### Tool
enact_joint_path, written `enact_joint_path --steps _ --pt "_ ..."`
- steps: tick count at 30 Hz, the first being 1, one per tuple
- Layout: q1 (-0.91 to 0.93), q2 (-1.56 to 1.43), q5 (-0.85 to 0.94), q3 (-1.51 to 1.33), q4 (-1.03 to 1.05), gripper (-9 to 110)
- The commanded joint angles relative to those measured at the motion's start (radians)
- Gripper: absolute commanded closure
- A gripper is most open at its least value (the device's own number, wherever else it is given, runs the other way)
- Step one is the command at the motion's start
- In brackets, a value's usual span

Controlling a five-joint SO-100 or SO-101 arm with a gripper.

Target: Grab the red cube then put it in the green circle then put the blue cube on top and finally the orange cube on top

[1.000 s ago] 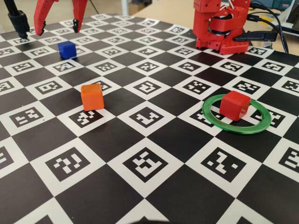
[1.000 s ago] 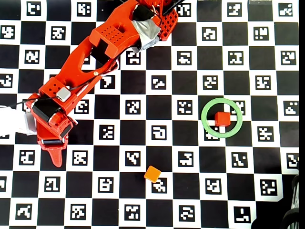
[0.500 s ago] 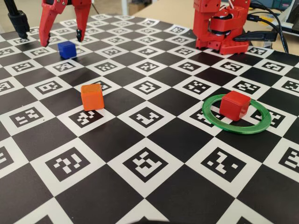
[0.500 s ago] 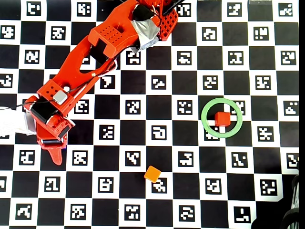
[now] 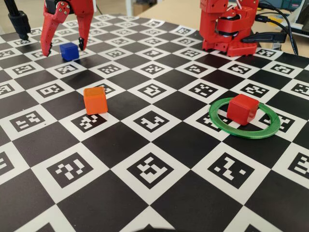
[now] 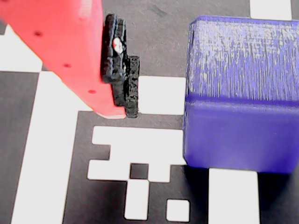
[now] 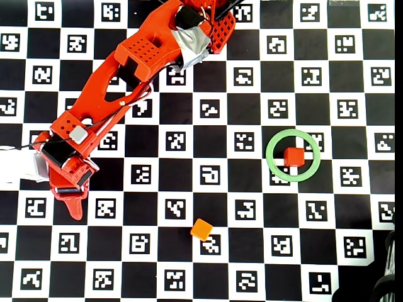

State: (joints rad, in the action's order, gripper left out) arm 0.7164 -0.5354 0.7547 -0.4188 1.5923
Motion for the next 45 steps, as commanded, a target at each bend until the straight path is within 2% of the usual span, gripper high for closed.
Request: enact_joint_path --steps 1,45 --pt "0.006 -0.04 -0.006 0.014 -0.014 54" --pt "-0.023 -0.037 -0.186 0.009 -0.06 53"
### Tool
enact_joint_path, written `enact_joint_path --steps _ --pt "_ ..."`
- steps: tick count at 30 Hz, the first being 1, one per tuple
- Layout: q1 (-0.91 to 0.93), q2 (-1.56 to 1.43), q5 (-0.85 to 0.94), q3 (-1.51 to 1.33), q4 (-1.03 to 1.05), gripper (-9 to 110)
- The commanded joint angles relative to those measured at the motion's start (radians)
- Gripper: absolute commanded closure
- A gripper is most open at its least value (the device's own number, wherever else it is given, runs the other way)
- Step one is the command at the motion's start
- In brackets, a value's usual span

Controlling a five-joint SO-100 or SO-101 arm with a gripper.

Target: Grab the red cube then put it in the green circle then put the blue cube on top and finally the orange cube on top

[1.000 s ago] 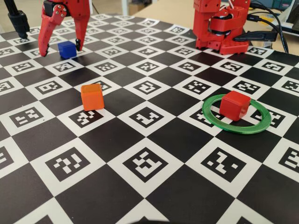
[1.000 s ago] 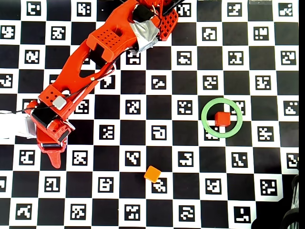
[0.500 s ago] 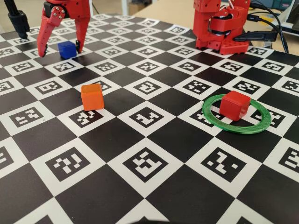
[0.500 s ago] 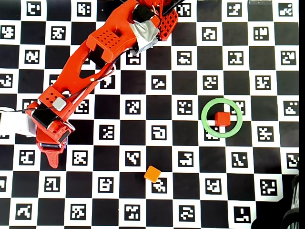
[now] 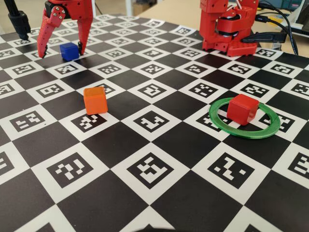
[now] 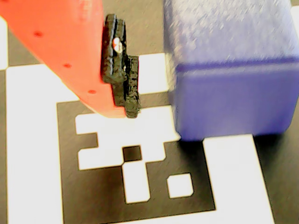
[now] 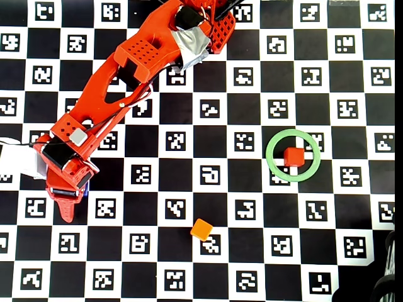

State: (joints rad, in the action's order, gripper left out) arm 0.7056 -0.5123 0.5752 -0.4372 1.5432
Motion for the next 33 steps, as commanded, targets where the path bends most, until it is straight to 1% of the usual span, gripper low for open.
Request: enact_joint_path --steps 1,11,12,16,18,23,33 --pt "-0.012 -0.061 -0.006 0.028 -0.009 53" --pt "-0.014 -0.064 -0.008 0.028 -0.009 54" --pt "-0.014 -0.064 -0.008 0.028 -0.009 56" --pt "-0.011 -0.074 -0.008 0.028 -0.009 76" --pt "-0.008 -0.084 -0.011 0.028 -0.009 84" --pt "-0.003 -0.104 -0.011 0.028 -0.009 96" --pt "-0.003 -0.133 -0.014 0.021 0.006 97"
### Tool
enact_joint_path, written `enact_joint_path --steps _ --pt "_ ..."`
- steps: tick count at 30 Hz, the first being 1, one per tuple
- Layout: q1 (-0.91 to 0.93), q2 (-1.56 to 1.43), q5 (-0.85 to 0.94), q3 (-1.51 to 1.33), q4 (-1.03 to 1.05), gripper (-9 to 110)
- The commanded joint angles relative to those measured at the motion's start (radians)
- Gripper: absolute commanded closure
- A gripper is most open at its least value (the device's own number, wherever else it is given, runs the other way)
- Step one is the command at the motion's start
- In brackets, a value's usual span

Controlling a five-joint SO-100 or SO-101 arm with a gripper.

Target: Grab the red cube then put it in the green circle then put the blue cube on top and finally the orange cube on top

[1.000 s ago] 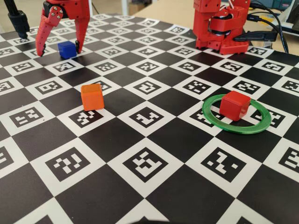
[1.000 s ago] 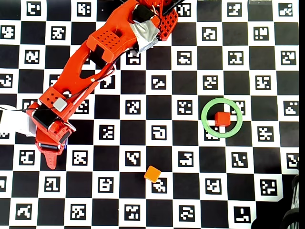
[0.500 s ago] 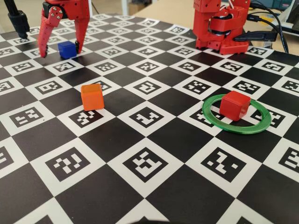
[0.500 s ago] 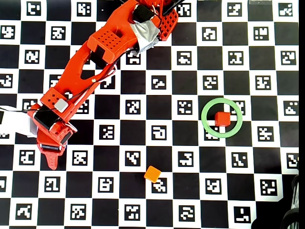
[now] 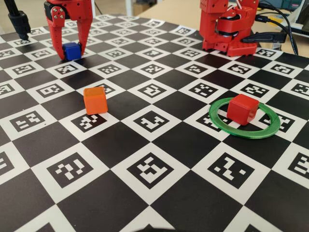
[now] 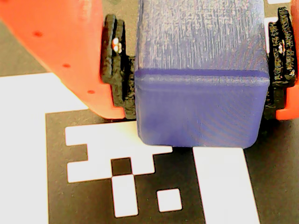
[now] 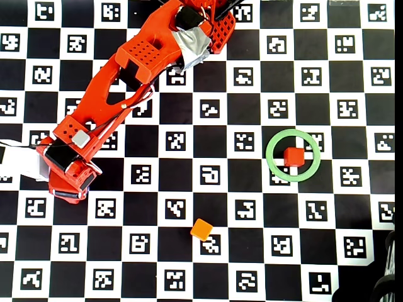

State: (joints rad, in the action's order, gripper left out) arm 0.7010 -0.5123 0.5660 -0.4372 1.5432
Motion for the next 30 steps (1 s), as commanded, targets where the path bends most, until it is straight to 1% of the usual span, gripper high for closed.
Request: enact_joint_path --steps 1,9,16,22,30 --pt "0.002 -0.153 -0.003 0.006 0.008 97" --pt "-0.005 -0.347 -0.006 -0.06 0.086 98" --pt "-0.02 -0.572 -0.021 -0.241 0.107 98" --pt "-0.072 -0.787 -0.044 -0.417 0.137 98" --pt "-0.184 -0.962 -0.117 -0.497 0.27 98"
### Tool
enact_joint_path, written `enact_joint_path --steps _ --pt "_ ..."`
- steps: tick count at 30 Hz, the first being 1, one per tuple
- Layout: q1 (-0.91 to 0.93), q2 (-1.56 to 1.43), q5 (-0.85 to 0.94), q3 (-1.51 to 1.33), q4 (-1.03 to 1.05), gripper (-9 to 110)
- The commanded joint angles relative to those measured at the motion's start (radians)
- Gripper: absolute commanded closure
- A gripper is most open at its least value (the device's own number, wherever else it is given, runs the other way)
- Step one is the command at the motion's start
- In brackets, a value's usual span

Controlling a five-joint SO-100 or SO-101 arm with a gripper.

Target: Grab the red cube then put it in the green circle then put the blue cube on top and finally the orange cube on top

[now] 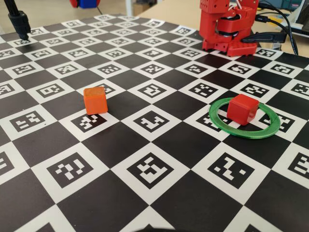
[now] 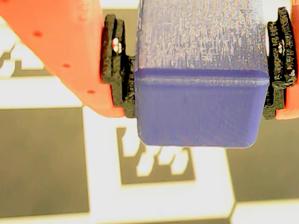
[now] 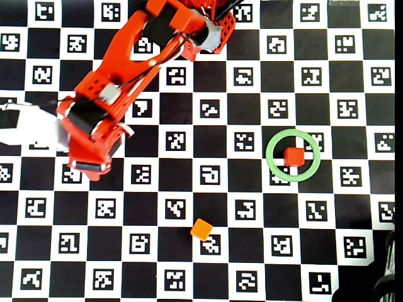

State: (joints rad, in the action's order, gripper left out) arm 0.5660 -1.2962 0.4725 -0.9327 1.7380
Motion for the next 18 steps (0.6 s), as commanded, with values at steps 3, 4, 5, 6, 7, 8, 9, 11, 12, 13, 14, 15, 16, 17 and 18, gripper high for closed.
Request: enact_joint_path --steps 3,4,5,6,7,8,9,11,12,13,14,15,16,17,18 --pt "-0.101 -0.224 -0.06 -0.041 0.103 99" --pt "-0.121 -0.244 -0.074 -0.066 0.103 99" --pt "-0.141 -0.259 -0.089 -0.087 0.103 99" --pt "-0.161 -0.27 -0.107 -0.106 0.103 99" --pt "-0.183 -0.279 -0.126 -0.124 0.103 99" --pt "-0.206 -0.285 -0.147 -0.14 0.103 99" --pt "-0.23 -0.29 -0.172 -0.153 0.103 99" --pt "-0.279 -0.291 -0.21 -0.173 0.103 99" --pt "-0.305 -0.291 -0.238 -0.179 0.101 99" --pt "-0.333 -0.29 -0.262 -0.186 0.1 99" --pt "-0.362 -0.29 -0.287 -0.192 0.097 99" --pt "-0.39 -0.29 -0.313 -0.198 0.089 99" --pt "-0.419 -0.29 -0.336 -0.199 0.083 99" --pt "-0.446 -0.29 -0.362 -0.201 0.077 99" --pt "-0.474 -0.29 -0.394 -0.198 0.071 99"
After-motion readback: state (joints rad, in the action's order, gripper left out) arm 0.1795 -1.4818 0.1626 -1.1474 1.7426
